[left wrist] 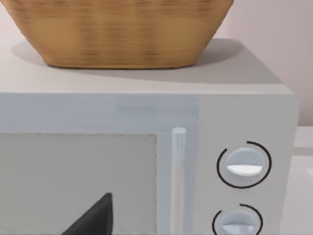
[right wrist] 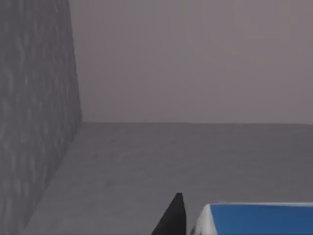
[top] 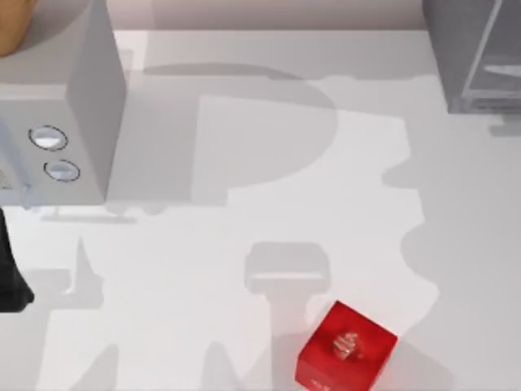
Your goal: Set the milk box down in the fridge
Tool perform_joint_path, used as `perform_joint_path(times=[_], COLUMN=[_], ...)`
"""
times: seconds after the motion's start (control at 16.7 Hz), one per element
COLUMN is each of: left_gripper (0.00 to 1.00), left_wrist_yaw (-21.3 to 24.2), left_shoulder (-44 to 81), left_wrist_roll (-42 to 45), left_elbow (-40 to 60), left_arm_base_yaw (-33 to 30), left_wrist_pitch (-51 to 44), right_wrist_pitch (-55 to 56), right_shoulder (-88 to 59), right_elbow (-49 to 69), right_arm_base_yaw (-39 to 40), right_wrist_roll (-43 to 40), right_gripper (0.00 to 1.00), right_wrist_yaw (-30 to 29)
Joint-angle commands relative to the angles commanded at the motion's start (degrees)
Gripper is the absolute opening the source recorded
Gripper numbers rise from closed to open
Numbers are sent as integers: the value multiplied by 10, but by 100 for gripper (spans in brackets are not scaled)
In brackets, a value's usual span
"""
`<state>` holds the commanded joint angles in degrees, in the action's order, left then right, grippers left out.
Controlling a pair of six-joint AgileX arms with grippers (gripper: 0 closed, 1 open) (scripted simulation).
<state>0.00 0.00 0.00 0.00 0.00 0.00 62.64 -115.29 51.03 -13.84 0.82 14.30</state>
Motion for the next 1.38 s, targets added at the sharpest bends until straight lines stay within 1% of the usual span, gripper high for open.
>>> perform_joint_path(times=[0.18, 0.3, 0.66, 0.78, 1.02, 1.38], left_gripper=[100, 100, 100, 100, 100, 100], left_wrist_yaw=[0, 0, 0, 0, 0, 0], left_shoulder=[0, 0, 0, 0, 0, 0], left_wrist_roll=[0, 0, 0, 0, 0, 0], left_elbow=[0, 0, 0, 0, 0, 0], left_arm_base_yaw=[0, 0, 0, 0, 0, 0], left_wrist_pitch=[0, 0, 0, 0, 0, 0], right_wrist_pitch=[47, 59, 57, 44, -6, -114], right_shoulder=[-74, -92, -93, -102, -144, -217], right_elbow=[39, 49, 48, 67, 163, 345], right_arm_base_yaw=[-17, -21, -19, -17, -10, 8], right_wrist_roll=[0, 0, 1, 1, 1, 0], right_gripper=[0, 0, 0, 0, 0, 0], right_wrist_yaw=[3, 3, 3, 0, -8, -23])
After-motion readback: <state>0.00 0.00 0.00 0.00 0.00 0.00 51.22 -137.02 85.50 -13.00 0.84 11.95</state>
